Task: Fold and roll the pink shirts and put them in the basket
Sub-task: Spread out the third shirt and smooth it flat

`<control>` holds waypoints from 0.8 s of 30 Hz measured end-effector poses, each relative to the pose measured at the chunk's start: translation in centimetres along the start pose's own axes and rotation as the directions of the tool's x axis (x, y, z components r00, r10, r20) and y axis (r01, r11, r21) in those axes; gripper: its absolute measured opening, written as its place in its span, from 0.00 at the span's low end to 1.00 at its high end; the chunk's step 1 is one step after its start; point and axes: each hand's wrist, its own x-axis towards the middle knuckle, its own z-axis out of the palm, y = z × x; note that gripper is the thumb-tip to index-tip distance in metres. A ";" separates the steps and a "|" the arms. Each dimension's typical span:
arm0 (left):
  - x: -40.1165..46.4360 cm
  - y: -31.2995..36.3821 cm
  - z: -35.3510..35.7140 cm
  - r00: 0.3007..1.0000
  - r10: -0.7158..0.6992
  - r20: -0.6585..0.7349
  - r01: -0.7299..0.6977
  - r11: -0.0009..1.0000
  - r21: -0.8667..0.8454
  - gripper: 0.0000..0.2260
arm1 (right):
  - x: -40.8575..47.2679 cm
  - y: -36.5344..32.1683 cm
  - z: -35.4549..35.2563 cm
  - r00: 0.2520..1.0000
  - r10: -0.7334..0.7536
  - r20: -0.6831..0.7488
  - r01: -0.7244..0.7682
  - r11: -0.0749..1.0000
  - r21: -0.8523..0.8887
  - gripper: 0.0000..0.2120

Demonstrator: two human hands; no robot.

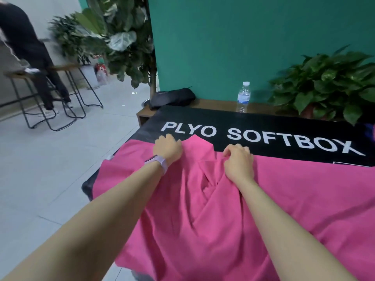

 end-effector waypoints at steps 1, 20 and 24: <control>-0.2 -0.1 0.4 1.000 -0.003 -0.003 0.003 1.000 0.014 0.21 | 0.0 -0.1 0.0 1.000 0.000 0.002 0.000 1.000 -0.008 0.16; -1.3 -11.7 -7.8 0.933 -0.275 -0.231 0.186 0.921 -0.342 0.11 | -0.2 -0.6 0.1 0.998 -0.018 0.062 0.028 0.988 -0.151 0.05; -1.7 -13.3 -6.4 0.964 -0.250 -0.089 0.244 0.967 -0.074 0.11 | -0.1 -0.7 0.1 0.998 0.007 0.068 0.001 0.992 -0.123 0.08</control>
